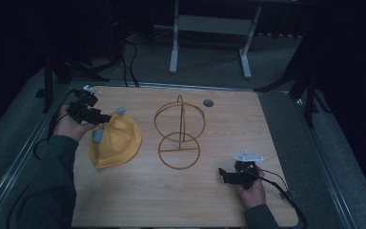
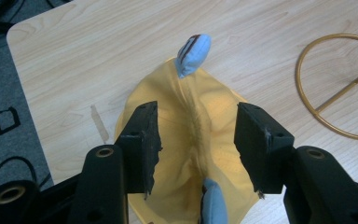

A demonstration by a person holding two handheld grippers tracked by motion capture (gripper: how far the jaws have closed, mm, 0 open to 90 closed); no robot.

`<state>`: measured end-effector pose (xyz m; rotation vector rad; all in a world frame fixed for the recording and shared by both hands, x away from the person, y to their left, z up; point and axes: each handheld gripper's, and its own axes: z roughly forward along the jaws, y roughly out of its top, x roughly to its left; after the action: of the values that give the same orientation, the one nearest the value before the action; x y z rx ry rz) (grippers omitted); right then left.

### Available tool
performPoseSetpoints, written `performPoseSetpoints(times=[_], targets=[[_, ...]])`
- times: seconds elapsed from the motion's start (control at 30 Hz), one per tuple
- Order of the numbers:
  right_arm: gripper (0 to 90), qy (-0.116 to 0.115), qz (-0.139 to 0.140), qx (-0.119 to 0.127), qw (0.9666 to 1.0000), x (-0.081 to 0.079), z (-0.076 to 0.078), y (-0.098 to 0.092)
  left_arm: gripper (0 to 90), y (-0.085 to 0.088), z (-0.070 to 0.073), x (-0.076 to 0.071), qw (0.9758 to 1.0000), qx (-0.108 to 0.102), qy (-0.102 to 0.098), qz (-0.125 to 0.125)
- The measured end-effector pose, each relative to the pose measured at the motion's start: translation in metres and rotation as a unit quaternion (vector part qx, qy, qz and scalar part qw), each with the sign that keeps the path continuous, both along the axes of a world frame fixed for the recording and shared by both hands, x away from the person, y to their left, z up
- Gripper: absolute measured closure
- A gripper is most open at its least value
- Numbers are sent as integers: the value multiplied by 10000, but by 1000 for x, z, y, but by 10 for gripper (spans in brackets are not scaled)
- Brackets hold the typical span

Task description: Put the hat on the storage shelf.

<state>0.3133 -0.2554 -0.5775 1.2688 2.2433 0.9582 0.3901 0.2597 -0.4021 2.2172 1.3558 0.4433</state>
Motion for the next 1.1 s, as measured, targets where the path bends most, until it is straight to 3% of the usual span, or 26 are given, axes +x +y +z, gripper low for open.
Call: performPoseSetpoints(times=[0.53,1.1], targets=[[129,3,-1,0,10000,0,0,0,509,1,7,-3,10000,35,37,0],[129,1,1,-2,10000,0,0,0,559,-7,7,1,9994,198,242,-119]])
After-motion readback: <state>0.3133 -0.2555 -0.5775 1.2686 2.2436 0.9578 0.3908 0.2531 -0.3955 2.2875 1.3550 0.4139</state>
